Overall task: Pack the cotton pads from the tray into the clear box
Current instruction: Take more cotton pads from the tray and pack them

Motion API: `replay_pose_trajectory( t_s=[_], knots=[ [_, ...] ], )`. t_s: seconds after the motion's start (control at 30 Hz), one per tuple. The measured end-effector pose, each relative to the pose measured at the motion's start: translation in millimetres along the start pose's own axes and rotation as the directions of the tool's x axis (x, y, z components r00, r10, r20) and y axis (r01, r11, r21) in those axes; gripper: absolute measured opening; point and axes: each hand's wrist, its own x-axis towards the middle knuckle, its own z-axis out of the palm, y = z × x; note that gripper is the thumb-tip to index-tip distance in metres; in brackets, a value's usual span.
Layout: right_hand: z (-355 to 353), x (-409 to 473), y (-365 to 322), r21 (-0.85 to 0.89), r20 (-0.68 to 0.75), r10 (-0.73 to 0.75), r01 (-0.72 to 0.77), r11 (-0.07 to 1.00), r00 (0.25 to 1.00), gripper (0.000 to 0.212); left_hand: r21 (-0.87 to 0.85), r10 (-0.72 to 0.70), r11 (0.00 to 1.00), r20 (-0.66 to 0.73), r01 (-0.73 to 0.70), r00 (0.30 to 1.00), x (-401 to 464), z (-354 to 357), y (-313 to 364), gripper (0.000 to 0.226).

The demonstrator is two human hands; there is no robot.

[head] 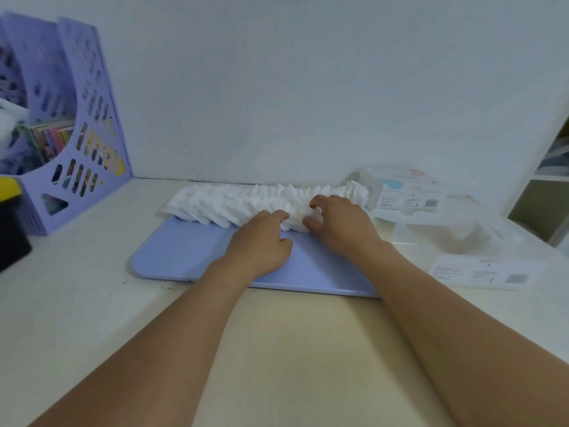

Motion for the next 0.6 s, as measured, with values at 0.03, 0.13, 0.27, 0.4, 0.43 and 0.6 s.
replay_pose_trajectory(
  t_s=[0.03,0.13,0.27,0.4,0.43,0.6],
  knots=[
    [0.5,-0.3,0.1,-0.006,-0.004,-0.003,0.003,1.000,1.000,0.035,0.006,0.000,1.000,-0.001,0.000,1.000,0.1,-0.1,0.3,0.057],
    [2.3,0.5,1.3,-0.037,-0.019,0.003,-0.004,0.999,1.000,0.033,0.003,-0.001,1.000,-0.007,0.001,1.000,0.1,0.4,0.8,0.056],
    [1.7,1.1,2.9,-0.056,-0.029,0.008,-0.010,0.998,1.000,0.033,-0.013,-0.002,1.000,-0.010,0.002,1.000,0.3,0.7,0.8,0.056],
    [-17.6,-2.2,5.7,0.137,-0.288,0.057,-0.018,0.990,0.956,0.028,-0.176,-0.061,0.984,-0.147,0.035,0.987,2.5,-2.4,9.0,0.044],
    [-24.7,-3.8,5.0,0.275,-0.340,0.102,-0.005,0.962,0.935,0.024,-0.323,-0.136,0.944,-0.188,0.070,0.973,2.5,-5.2,15.0,0.038],
    [-52.7,-15.5,3.0,0.956,0.216,0.097,-0.231,0.180,0.971,0.018,-0.941,-0.168,0.143,0.284,0.308,0.944,-3.4,-22.2,48.6,0.039]
  ],
)
